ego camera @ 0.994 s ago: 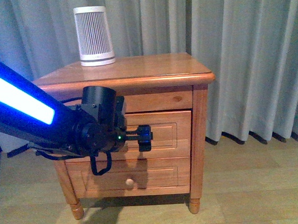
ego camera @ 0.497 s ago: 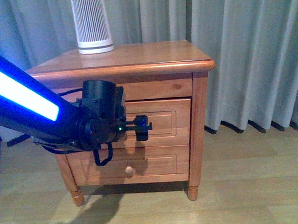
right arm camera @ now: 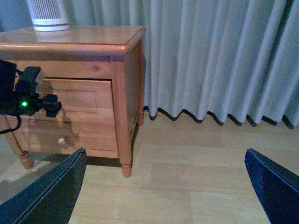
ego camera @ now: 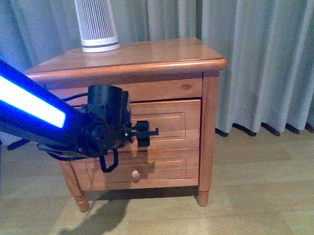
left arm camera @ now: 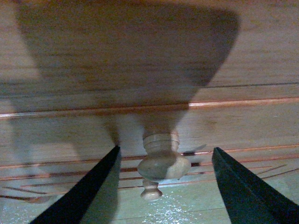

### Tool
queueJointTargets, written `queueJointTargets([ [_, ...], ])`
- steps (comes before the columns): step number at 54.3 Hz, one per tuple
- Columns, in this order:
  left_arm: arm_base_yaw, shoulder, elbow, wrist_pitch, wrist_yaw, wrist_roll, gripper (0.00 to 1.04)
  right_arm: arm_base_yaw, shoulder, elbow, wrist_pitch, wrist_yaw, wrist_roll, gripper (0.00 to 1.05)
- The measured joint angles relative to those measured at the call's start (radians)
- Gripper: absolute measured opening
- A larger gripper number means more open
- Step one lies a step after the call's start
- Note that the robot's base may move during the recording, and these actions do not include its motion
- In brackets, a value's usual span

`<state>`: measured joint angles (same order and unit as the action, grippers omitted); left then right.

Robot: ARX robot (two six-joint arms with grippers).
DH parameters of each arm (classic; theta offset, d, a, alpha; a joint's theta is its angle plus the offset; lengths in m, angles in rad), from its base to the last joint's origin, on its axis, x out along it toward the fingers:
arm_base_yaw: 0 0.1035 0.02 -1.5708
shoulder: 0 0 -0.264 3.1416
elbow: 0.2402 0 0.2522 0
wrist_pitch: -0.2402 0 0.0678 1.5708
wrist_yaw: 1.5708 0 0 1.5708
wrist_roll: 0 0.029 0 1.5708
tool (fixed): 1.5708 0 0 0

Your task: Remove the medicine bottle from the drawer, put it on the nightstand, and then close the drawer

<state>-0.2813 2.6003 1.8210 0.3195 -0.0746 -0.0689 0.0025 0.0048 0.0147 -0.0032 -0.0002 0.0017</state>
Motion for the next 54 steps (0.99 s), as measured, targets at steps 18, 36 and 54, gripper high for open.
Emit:
queueJointTargets([
  [18, 0.003, 0.005, -0.008, 0.04, 0.001, 0.022, 0.27, 0.0, 0.0, 0.0, 0.0, 0.0, 0.0, 1.04],
  [36, -0.002, -0.068, -0.213, 0.212, 0.016, 0.037, 0.26, 0.0, 0.0, 0.0, 0.0, 0.0, 0.0, 1.04],
  [54, -0.013, -0.274, -0.707, 0.499, 0.069, 0.026, 0.26, 0.0, 0.0, 0.0, 0.0, 0.0, 0.0, 1.04],
])
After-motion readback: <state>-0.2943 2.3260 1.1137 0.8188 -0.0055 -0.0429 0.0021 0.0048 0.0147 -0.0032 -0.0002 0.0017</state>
